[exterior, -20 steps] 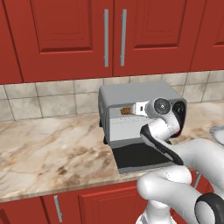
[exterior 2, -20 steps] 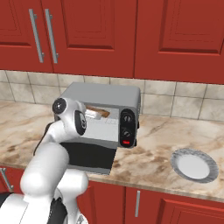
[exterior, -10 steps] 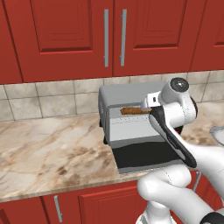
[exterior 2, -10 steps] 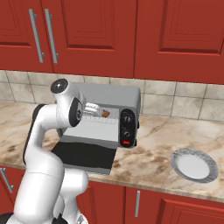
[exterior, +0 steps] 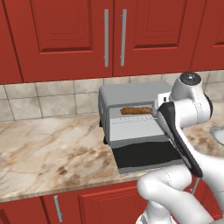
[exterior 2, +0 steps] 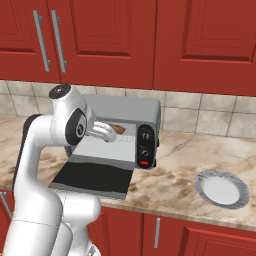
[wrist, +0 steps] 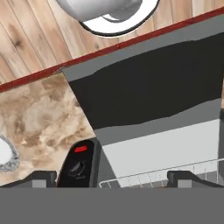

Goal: Pull the toaster oven rack outwards. Pick up the baguette from the plate and place it on the toaster oven rack. Close the toaster oven door fully and set the temperature to the lowest setting.

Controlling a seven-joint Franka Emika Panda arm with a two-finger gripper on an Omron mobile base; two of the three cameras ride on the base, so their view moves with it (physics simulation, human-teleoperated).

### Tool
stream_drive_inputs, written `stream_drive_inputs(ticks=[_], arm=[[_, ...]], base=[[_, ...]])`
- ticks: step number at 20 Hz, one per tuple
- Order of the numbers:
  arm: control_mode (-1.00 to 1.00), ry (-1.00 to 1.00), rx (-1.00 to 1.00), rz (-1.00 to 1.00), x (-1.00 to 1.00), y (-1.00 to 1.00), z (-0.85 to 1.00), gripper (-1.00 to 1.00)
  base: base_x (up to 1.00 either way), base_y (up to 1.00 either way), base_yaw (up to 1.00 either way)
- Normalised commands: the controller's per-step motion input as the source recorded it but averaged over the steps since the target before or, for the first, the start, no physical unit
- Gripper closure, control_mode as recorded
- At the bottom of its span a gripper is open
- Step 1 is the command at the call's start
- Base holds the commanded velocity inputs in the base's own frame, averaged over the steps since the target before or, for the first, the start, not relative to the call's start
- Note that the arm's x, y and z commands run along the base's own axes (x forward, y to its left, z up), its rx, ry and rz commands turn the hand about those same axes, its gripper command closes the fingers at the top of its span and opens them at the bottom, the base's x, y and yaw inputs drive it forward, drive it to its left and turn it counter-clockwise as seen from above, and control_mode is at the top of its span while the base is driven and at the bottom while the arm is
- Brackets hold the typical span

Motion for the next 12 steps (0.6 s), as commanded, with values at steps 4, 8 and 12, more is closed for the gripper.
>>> stream_drive_inputs(ticks=[4,8,12], arm=[[-1.00,-0.05,0.05,-0.15,-0.67,-0.14,-0.02,-1.00],[-1.00,-0.01,0.05,-0.13,-0.62,-0.14,0.00,-1.00],[-1.00,0.00,0.04,-0.11,-0.56,-0.10,0.00,-1.00]], base=[[0.00,0.00,0.00],[0.00,0.00,0.00],[0.00,0.00,0.00]])
